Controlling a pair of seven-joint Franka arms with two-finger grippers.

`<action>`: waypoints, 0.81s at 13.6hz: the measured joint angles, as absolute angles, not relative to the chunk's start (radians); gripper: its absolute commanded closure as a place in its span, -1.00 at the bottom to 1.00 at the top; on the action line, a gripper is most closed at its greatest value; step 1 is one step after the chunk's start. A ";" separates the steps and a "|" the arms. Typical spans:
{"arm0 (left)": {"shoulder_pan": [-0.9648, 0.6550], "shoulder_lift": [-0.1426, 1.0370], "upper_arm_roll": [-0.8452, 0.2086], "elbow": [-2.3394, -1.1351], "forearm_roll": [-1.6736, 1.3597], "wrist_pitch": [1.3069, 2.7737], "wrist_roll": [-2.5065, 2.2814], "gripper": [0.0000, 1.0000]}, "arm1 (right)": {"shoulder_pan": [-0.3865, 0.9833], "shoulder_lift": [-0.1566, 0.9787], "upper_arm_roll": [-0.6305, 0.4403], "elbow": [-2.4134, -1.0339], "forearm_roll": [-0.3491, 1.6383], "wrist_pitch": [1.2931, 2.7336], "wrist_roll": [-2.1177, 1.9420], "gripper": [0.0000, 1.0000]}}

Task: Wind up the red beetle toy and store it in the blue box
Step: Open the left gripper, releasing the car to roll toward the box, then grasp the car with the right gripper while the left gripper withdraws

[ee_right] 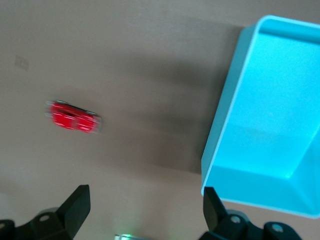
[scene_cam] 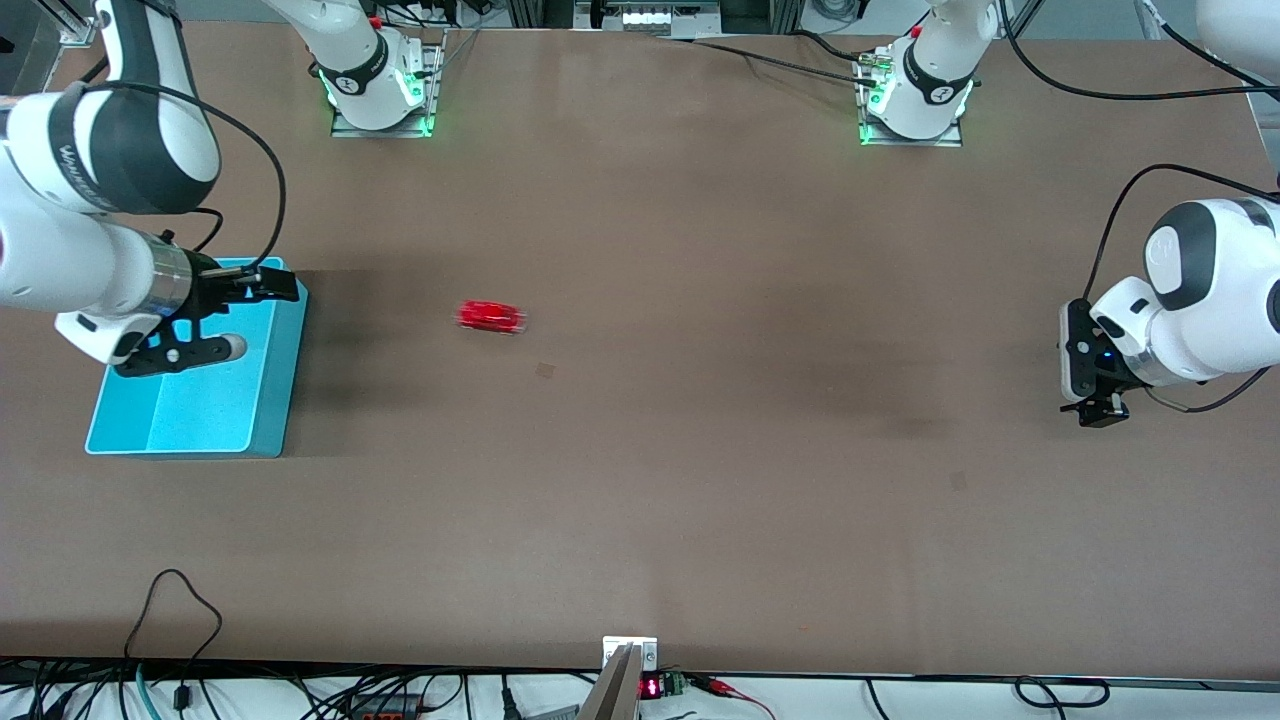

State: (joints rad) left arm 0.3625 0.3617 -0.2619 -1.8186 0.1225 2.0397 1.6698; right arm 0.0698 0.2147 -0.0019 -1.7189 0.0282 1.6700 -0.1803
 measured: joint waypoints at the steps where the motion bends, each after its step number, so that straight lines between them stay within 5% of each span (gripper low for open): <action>1: 0.351 0.362 -0.263 -1.797 0.122 2.002 1.648 -1.00 | 0.064 0.193 -0.002 -1.780 0.028 1.730 -0.236 -1.00; 5: 0.319 0.360 -0.264 -1.715 0.122 1.878 1.576 -1.00 | 0.037 0.089 -0.002 -1.999 0.028 1.884 -0.362 -1.00; 11: 0.299 0.360 -0.264 -1.623 0.122 1.755 1.392 -1.00 | 0.011 0.064 0.037 -2.051 0.028 1.910 -0.514 -1.00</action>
